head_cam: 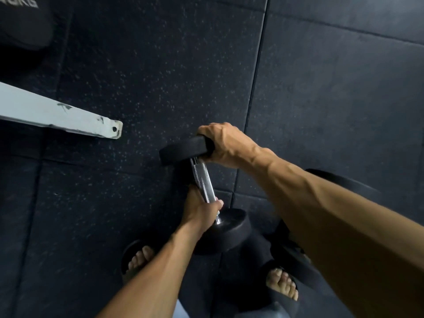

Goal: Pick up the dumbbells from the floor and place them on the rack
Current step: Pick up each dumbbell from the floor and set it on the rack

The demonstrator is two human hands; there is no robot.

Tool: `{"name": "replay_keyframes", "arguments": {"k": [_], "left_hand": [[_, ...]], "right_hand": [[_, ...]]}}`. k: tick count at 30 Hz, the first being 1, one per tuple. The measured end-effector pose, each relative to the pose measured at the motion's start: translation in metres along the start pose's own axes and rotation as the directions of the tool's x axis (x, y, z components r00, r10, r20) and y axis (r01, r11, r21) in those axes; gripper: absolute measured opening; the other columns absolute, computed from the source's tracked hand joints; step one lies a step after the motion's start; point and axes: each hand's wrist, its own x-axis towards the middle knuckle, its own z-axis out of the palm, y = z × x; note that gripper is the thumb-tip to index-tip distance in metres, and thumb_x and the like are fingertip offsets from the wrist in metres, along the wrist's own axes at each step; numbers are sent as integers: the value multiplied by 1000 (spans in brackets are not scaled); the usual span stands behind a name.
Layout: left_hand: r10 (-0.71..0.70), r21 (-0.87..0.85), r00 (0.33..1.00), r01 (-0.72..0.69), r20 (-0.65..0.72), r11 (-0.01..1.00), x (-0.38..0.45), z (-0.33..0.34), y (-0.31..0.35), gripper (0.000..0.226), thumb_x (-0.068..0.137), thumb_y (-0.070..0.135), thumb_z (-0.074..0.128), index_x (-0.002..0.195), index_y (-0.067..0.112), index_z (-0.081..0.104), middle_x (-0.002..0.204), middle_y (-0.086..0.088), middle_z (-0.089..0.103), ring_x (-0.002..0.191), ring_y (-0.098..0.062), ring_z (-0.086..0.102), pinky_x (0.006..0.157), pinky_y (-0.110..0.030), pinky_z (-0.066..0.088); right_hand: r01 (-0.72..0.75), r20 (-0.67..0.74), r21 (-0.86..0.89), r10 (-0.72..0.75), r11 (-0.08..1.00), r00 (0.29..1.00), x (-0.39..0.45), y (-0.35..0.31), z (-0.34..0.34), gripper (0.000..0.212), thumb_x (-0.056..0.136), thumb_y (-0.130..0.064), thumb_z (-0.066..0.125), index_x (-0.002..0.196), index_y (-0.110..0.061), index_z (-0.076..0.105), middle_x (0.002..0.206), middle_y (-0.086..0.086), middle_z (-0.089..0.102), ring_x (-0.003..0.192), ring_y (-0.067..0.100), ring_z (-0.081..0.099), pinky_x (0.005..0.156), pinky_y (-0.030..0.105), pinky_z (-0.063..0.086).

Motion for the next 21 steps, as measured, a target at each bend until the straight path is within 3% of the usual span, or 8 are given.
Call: {"name": "replay_keyframes", "arguments": {"k": [4, 7, 12, 16, 21], "left_hand": [[-21, -5, 999, 21, -47, 1000, -4, 6, 1, 60, 71, 12, 76, 125, 7, 50, 110, -12, 65, 100, -27, 65, 88, -38, 54], [-25, 32, 999, 25, -26, 999, -16, 6, 3, 66, 68, 17, 75, 127, 13, 47, 110, -9, 66, 97, -27, 67, 87, -40, 56], [-16, 88, 1000, 14, 19, 996, -69, -5, 19, 47, 70, 17, 74, 110, 21, 50, 100, -4, 66, 89, -23, 67, 81, -37, 56], [18, 40, 1000, -19, 25, 999, -131, -16, 54, 42, 74, 11, 75, 107, 18, 50, 94, -3, 65, 82, -19, 66, 68, -29, 54], [113, -36, 994, -112, 11, 993, -221, -43, 122, 39, 73, 11, 75, 102, 21, 50, 93, -4, 66, 82, -21, 66, 67, -31, 53]], "right_hand": [[5, -7, 41, -5, 999, 1000, -6, 2, -5, 28, 74, -23, 77, 97, -16, 62, 94, 2, 69, 87, 25, 63, 67, 28, 40], [3, -21, 64, -1, 998, 1000, -21, 3, -11, 31, 73, -25, 79, 96, -13, 62, 90, 3, 68, 85, 25, 62, 66, 28, 38], [-34, -27, 103, 37, 994, 999, -66, -7, -44, 33, 72, -28, 82, 96, -15, 62, 87, -1, 66, 84, 23, 62, 67, 26, 39], [-23, -42, 91, 27, 996, 999, -101, -34, -100, 34, 69, -31, 83, 95, -18, 64, 85, -1, 66, 82, 23, 63, 67, 26, 40], [27, -96, 28, -24, 999, 995, -153, -93, -213, 28, 69, -33, 80, 86, -22, 60, 76, -3, 61, 72, 24, 56, 64, 26, 38]]}}
